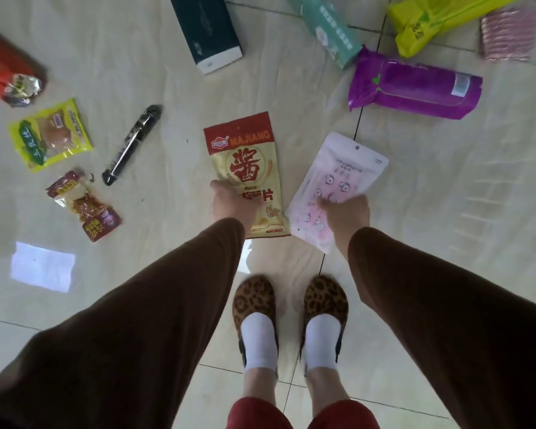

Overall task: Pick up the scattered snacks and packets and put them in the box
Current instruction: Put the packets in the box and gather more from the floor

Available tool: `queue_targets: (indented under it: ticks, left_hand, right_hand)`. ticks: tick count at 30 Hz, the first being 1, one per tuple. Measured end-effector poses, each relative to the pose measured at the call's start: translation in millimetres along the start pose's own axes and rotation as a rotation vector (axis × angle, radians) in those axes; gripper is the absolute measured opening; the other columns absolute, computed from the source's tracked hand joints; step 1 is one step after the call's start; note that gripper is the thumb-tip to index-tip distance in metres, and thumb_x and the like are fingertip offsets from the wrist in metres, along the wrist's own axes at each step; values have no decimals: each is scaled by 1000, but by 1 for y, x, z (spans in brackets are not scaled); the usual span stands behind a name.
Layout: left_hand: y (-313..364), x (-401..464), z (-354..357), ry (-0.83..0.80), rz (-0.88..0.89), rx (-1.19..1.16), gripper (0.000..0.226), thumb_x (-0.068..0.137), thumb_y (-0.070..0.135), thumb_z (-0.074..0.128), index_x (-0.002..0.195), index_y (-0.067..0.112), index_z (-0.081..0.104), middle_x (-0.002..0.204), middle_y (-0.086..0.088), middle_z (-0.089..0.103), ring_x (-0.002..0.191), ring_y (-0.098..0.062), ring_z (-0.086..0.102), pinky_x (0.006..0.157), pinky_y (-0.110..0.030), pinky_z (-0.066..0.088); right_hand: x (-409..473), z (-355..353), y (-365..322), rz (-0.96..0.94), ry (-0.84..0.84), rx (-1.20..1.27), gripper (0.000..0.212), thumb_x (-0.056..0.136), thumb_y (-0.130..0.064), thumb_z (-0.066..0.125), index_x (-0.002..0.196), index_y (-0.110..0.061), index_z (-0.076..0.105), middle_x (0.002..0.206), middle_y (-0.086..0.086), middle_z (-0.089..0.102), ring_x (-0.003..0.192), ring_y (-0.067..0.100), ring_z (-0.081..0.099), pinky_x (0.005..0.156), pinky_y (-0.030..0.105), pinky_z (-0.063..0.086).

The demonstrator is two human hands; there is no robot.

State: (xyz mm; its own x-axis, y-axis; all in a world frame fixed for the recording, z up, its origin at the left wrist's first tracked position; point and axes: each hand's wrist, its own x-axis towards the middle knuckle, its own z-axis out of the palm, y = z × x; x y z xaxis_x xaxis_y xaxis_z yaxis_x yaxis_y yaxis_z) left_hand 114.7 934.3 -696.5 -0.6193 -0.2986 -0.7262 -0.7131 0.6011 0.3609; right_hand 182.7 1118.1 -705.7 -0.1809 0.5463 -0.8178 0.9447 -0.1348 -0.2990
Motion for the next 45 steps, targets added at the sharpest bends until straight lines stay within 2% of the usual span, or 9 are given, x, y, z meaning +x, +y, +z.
queue_targets:
  ticks: [3,8,11,18,22,25,29,35,45]
  left_hand:
    - [9,-20,-18,-23,-6,-10,49,77,22,80,110,17,45,97,4,60,94,-23,64,82,-40,59]
    - [27,-75,-82,-22,30,-60,42,79,22,77,109,19,47,96,9,61,92,-19,63,75,-36,56]
    - [35,-115,-134,-8,43,-116,38,83,20,74,110,20,48,94,11,60,91,-17,62,69,-30,53]
    - [20,-188,-264,114,49,-255,40,84,18,73,116,15,49,104,3,61,91,-19,59,73,-32,51]
    - [-20,-202,-333,192,12,-299,35,83,18,72,110,18,50,102,3,63,90,-21,62,78,-36,55]
    - [-65,-204,-385,224,-29,-318,34,81,22,72,107,18,50,98,3,65,89,-22,65,77,-42,59]
    - [-134,-203,-459,254,-66,-412,33,83,19,72,108,20,51,97,7,65,86,-16,66,65,-33,56]
    - [-225,-201,-570,252,-55,-484,30,83,18,69,106,23,50,98,10,65,85,-12,66,69,-34,59]
    - [-328,-156,-712,317,-128,-530,31,84,18,71,107,22,51,103,5,69,88,-18,69,77,-44,61]
  right_hand:
    - [-21,-17,-12,-49,-32,-33,33,84,-29,79,108,-9,67,102,4,72,97,26,69,86,37,56]
    - [-90,-51,-51,-162,-120,-68,19,85,-29,76,93,-13,67,90,0,72,88,23,70,79,35,56]
    - [-140,-65,-80,-255,-179,-134,21,84,-32,74,96,-16,68,94,0,73,87,22,70,81,40,59]
    - [-275,-47,-130,-497,-305,-291,33,86,-36,72,108,-13,65,100,1,70,90,22,66,76,31,51]
    - [-346,-3,-137,-585,-350,-341,23,87,-34,73,97,-15,63,87,-3,67,80,19,64,64,26,47]
    - [-394,39,-130,-625,-365,-392,30,85,-37,73,103,-14,67,96,3,72,86,23,69,73,32,56]
    - [-461,100,-116,-675,-375,-459,32,85,-39,73,106,-14,67,99,4,73,89,24,70,67,31,56]
    - [-561,202,-90,-701,-382,-462,29,83,-36,75,102,-15,68,98,2,73,89,24,71,78,42,60]
    - [-662,348,-90,-751,-459,-515,27,88,-36,72,106,-16,67,99,-1,72,91,21,70,75,35,57]
